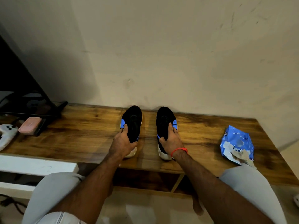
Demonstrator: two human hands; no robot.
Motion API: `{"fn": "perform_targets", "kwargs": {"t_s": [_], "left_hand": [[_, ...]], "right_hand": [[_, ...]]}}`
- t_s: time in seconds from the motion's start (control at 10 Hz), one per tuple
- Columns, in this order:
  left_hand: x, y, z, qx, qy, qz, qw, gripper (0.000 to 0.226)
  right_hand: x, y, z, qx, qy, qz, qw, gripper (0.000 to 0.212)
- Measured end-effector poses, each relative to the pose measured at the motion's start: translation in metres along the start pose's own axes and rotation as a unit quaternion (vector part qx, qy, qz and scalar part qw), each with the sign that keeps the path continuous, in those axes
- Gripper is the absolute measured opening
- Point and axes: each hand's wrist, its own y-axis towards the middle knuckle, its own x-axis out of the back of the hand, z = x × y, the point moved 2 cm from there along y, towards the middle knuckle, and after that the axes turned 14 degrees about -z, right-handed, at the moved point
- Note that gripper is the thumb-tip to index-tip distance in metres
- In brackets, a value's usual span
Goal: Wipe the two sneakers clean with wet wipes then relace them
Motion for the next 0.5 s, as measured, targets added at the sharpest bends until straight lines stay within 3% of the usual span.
{"fn": "perform_targets", "kwargs": {"t_s": [0.4,0.5], "left_hand": [[-0.011,0.03,0.001,-0.001,0.019,0.026,0.999,0.109],[-0.002,0.027,0.001,-0.006,-0.005,0.01,1.0,0.124]], "right_hand": [[-0.004,0.025,-0.005,0.006,-0.011,0.017,1.0,0.084],[0.005,0.024,-0.003,-0.004,0.047,0.041,0.998,0.101]]}}
